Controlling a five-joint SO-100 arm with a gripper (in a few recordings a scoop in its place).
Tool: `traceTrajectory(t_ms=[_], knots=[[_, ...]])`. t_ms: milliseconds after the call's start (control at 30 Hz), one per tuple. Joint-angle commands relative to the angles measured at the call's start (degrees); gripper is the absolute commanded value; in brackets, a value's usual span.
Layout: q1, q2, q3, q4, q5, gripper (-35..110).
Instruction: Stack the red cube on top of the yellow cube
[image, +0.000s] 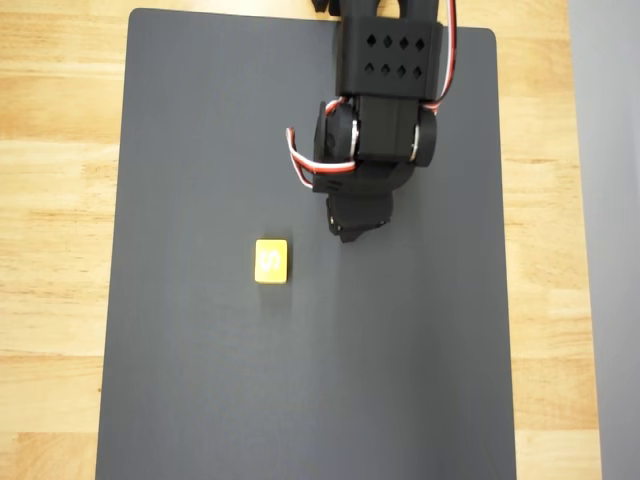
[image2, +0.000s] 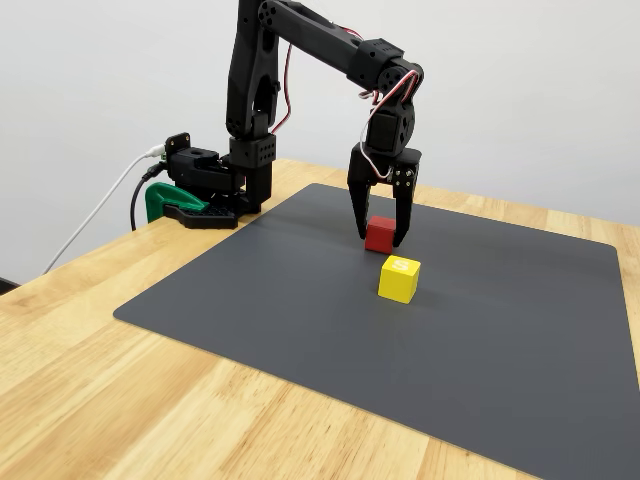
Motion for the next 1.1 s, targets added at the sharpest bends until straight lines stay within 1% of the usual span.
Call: traceTrajectory(t_ms=[0,367,1067], knots=[[0.4,1.1,-0.7,1.1,-1.1,4],[0.9,2.9,0.2,0.8,-0.9,3],[0.7,11.1,-0.8,7.0,0.6,4]])
